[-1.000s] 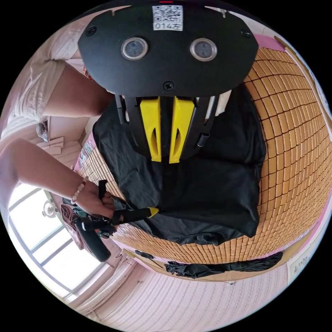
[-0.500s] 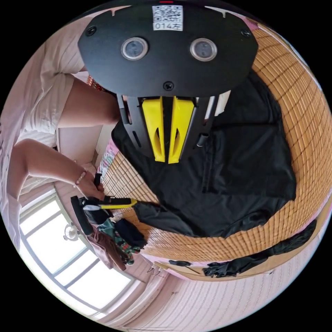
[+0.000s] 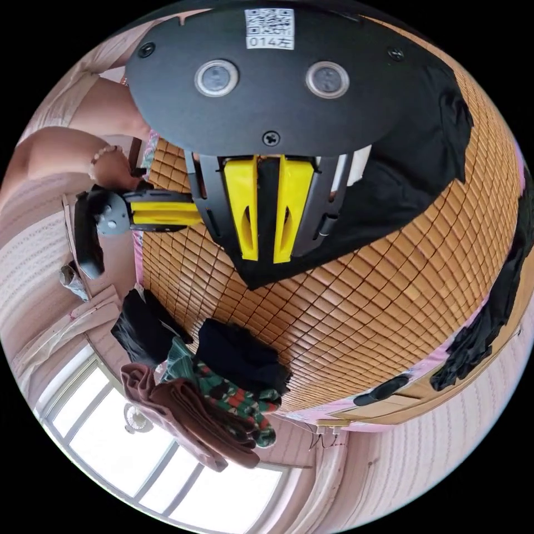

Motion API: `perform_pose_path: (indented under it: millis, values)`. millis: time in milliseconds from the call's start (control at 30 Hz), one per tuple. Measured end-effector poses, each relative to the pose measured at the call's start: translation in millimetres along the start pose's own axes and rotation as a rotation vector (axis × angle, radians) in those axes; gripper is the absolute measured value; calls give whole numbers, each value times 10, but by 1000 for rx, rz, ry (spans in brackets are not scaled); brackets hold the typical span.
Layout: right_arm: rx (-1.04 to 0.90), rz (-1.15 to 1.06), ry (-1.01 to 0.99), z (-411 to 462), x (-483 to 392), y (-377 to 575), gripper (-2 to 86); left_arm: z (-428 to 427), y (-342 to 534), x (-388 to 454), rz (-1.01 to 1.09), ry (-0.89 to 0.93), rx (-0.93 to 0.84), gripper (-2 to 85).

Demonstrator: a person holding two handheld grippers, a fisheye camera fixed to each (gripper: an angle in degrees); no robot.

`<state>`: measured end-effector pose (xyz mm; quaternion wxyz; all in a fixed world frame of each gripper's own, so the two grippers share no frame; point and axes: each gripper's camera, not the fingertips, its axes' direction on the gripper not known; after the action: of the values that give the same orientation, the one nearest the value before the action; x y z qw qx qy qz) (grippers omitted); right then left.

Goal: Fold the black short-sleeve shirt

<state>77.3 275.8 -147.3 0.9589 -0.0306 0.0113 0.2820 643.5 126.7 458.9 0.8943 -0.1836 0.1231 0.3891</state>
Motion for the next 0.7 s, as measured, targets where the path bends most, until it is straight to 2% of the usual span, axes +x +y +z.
perform_pose_path:
  millis: [200, 333, 467, 567, 700]
  values:
    - [-1, 0, -52, -125, 169, 41, 20, 638, -597, 159, 70, -14, -77, 61]
    - [-3, 1, -53, -185, 203, 60, 15, 1070, -684, 230, 141, -90, -231, 49]
    - [1, -56, 17, -233, 90, 84, 10, 1038, -622, 157, 179, -33, -203, 3]
    - [-3, -57, 17, -287, 77, 73, 9, 899, -555, -44, 72, -36, -141, -7]
    - [70, -73, -24, -501, 19, 33, 8, 234, -299, -326, -3, -19, 26, -9]
